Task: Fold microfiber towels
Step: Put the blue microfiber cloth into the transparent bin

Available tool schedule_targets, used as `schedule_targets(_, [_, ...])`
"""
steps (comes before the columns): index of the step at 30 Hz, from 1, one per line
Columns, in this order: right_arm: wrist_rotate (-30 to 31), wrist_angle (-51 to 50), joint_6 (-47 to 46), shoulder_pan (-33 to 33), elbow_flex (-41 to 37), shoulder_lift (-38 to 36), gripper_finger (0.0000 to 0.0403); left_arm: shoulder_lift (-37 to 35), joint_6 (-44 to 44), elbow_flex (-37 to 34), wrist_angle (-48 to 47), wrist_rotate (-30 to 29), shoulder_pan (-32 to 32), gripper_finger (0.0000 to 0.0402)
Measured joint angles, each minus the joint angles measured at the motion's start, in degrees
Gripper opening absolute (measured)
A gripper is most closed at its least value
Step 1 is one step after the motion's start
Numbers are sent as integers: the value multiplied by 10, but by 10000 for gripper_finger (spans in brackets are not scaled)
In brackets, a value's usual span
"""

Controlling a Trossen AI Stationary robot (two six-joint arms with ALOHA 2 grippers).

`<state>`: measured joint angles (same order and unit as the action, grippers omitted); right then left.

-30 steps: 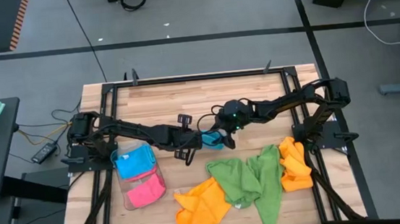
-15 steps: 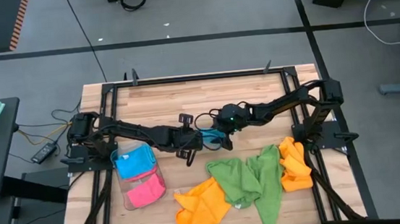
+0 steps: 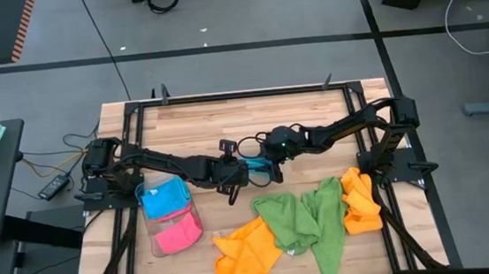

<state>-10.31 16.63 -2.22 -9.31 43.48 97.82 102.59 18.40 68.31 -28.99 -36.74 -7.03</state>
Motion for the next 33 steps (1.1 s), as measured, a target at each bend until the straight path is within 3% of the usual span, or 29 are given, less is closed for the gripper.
schedule_targets(6, [0, -1, 4, 0, 0, 0, 114, 0, -16, 0, 1, -1, 0, 18])
schedule_targets(12, [0, -2, 32, 1, 0, 0, 18, 0, -44, 0, -3, 25, 0, 54])
schedule_targets(25, [60, -49, 68, 5, 6, -2, 14, -53, -196, 0, 48, 141, 10, 214])
schedule_targets(33, [60, -105, 70, 33, 45, -4, 14, -25, -217, -4, 111, 154, 17, 257])
